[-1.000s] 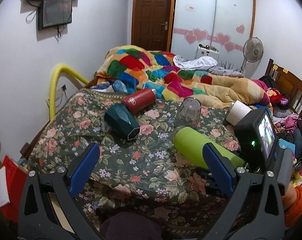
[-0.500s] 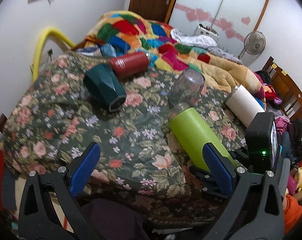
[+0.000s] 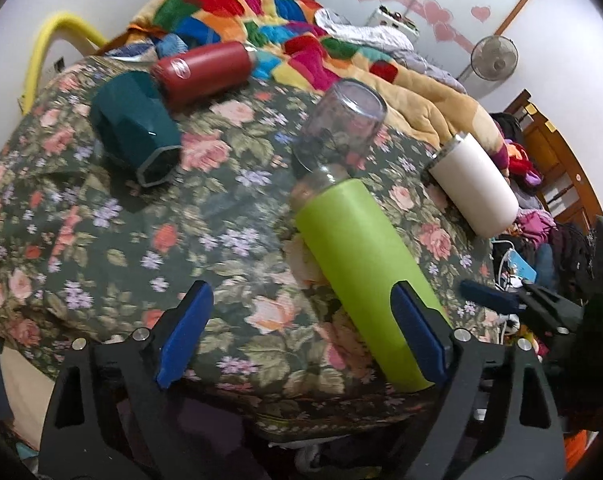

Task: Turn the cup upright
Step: 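Grasp the lime-green bottle with the left gripper while the right gripper releases it, then rotate the lime-green bottle upright with the left gripper and set it down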

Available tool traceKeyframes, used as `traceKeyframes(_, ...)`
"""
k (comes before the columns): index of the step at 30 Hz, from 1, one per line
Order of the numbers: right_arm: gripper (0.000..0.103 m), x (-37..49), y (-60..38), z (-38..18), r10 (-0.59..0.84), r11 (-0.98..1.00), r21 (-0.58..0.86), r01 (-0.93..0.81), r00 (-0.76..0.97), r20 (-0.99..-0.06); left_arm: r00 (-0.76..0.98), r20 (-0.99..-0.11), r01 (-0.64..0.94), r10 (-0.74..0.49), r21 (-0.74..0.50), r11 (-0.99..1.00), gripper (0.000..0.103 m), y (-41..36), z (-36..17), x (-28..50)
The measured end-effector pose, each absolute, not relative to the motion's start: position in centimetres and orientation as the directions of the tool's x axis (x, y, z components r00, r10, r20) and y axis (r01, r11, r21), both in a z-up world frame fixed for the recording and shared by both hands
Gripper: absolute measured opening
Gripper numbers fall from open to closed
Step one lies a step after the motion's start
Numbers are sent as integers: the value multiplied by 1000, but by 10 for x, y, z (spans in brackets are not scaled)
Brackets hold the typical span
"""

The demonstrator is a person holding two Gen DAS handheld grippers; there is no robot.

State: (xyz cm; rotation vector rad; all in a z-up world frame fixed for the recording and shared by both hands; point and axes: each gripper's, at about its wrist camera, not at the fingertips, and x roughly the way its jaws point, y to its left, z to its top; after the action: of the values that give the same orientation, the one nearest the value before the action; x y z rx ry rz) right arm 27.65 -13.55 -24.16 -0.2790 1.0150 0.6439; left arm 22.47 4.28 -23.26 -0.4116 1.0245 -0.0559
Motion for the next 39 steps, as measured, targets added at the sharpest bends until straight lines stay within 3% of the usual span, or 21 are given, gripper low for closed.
traceKeyframes(11,69,255,-195,-187,351,886,63,-460,577,-738,395,-864,-99,-311,-377,921,82,4,-249,260)
traceKeyframes(21,70,232,-211,-184,373,901,109,-421,618,-692,333,-921,-154,-201,-264,952,83,-8,-268,286)
traceKeyframes(28,70,225,-221,-189,365,909,125,-396,618,-696,392,-916,-154,-79,-151,977,77,-23,-265,295)
traceKeyframes(33,70,222,-228,-188,337,920,102,-377,633,-697,427,-902,-106,-67,-124,987,63,-31,-253,292)
traceKeyframes(39,70,224,-233,-185,329,928,106,-358,647,-688,544,-839,-13,-33,-47,999,62,-48,-210,270)
